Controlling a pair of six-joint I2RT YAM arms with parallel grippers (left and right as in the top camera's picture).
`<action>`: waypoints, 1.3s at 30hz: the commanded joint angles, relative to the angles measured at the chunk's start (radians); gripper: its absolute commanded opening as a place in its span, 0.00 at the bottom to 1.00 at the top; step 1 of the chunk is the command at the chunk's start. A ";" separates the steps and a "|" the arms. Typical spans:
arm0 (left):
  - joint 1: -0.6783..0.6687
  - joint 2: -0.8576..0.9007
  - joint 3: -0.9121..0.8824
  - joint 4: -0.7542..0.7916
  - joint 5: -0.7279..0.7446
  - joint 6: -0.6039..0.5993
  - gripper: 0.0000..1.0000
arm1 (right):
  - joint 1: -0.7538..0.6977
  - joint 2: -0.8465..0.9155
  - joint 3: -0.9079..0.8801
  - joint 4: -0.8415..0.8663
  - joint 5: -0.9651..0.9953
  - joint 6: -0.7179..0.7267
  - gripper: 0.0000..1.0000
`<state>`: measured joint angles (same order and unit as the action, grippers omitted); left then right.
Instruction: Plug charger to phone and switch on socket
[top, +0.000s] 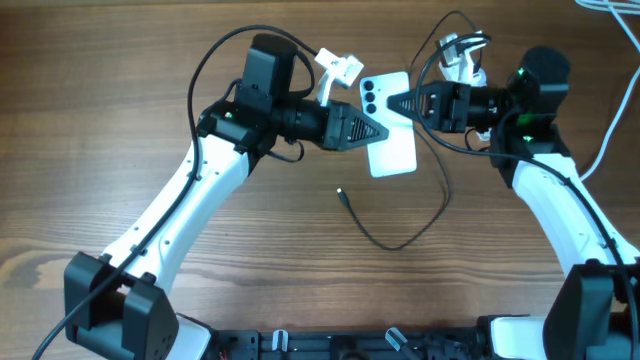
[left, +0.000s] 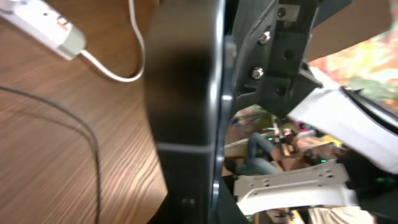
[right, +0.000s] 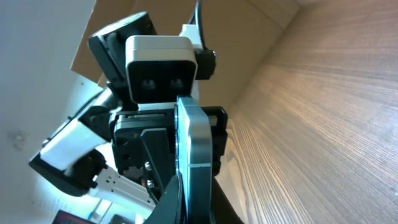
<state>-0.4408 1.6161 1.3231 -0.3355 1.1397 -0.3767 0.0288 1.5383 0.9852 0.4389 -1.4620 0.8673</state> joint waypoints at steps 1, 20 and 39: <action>-0.050 -0.023 0.050 0.108 0.166 -0.064 0.04 | 0.069 0.029 -0.038 -0.027 0.040 0.025 0.07; -0.043 -0.023 0.050 0.055 0.056 -0.113 0.46 | 0.069 0.029 -0.038 -0.031 0.096 0.079 0.04; -0.043 -0.023 0.050 0.362 0.141 -0.398 0.21 | 0.126 0.029 -0.038 0.372 0.331 0.328 0.04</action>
<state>-0.4526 1.6253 1.3342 -0.0078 1.1580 -0.7067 0.1204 1.5406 0.9600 0.8215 -1.2201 1.2743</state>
